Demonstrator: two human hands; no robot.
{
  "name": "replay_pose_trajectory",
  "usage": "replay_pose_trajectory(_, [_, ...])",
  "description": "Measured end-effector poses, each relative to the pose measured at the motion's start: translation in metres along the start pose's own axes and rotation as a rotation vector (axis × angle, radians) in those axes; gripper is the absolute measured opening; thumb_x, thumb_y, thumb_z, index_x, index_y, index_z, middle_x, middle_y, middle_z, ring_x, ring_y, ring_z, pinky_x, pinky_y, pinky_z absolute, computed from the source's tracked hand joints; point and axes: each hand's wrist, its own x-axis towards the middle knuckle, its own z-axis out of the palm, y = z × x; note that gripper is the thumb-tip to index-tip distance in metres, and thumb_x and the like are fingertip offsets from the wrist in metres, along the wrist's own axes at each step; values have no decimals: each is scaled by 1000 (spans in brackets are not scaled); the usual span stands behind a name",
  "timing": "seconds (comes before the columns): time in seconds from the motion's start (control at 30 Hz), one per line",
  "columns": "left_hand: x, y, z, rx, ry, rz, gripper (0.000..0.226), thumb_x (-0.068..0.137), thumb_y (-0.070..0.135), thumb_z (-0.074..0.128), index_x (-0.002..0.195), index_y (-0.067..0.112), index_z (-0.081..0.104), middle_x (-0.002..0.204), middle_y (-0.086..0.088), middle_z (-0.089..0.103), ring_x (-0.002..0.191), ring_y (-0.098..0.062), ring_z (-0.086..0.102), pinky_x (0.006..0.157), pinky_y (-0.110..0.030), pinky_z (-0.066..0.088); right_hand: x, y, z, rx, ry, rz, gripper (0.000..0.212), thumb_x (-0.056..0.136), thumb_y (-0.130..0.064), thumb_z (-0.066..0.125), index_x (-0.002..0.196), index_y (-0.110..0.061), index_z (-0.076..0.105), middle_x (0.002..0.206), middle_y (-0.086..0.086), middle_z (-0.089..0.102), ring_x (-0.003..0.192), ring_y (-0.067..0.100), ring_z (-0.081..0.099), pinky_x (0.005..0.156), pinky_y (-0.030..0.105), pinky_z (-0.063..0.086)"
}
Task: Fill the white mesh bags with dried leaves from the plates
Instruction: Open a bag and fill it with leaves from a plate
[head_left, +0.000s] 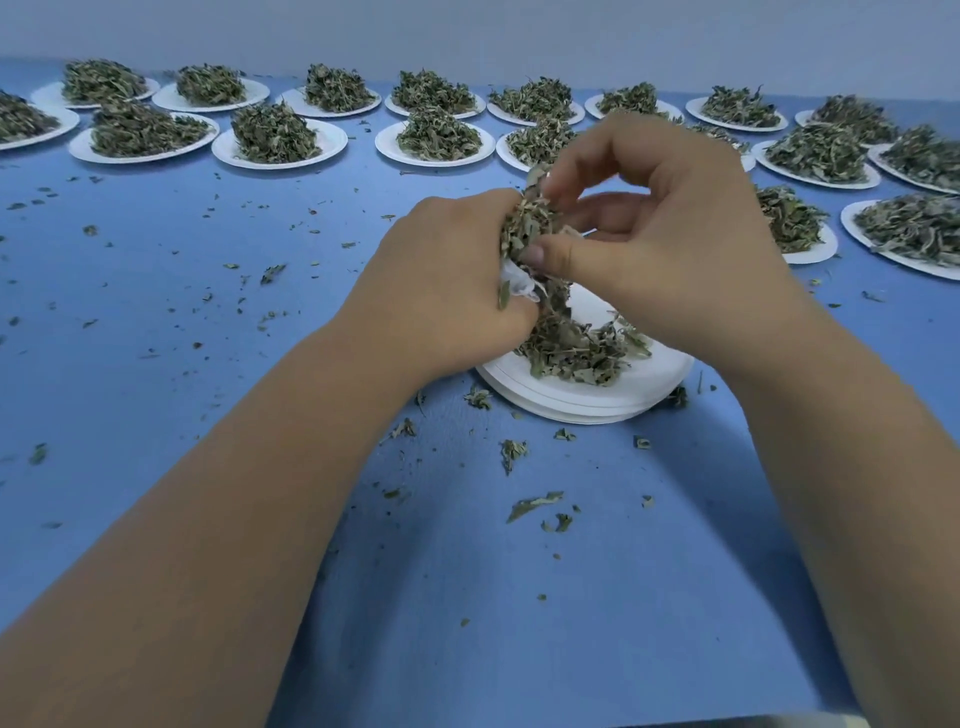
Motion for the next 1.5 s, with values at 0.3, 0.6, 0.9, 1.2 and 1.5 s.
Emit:
replay_pose_trajectory(0.3, [2, -3, 2, -42, 75, 18, 16, 69, 30, 56, 77, 16, 53, 58, 6, 48, 54, -11, 43, 50, -32, 32, -3, -6, 6, -183, -159, -2, 10, 86, -16, 72, 81, -24, 76, 97, -8, 66, 87, -5, 57, 70, 2, 32])
replay_pose_trajectory(0.6, [2, -8, -2, -17, 73, 76, 18, 70, 30, 57, 84, 25, 48, 58, 11, 42, 55, -11, 43, 52, -27, 29, -2, -6, 0, -25, -247, 71, 31, 82, -9, 62, 83, -36, 77, 137, -23, 52, 121, -15, 49, 97, 13, 41])
replay_pose_trajectory(0.9, [0, -4, -4, -41, 48, 12, 22, 66, 32, 56, 83, 21, 50, 59, 10, 44, 55, -8, 42, 53, -27, 29, -2, 2, -1, -15, -37, -9, 8, 83, -6, 79, 88, -6, 74, 82, 2, 75, 78, 20, 72, 75, 36, 62])
replay_pose_trajectory(1.2, [0, -8, -2, 70, -2, 111, 22, 65, 29, 55, 82, 23, 42, 63, 10, 41, 60, -22, 41, 54, -32, 28, -5, -3, 4, -192, -248, 26, 17, 87, -6, 69, 88, -20, 79, 79, -20, 68, 68, 0, 59, 65, 10, 39])
replay_pose_trajectory(1.5, [0, -10, -7, -3, 23, 71, 27, 66, 29, 56, 92, 22, 54, 69, 10, 51, 61, -14, 45, 57, -31, 35, -6, -3, -19, -44, -188, 101, 32, 86, -1, 63, 92, -26, 80, 93, -15, 77, 71, 15, 71, 63, 33, 58])
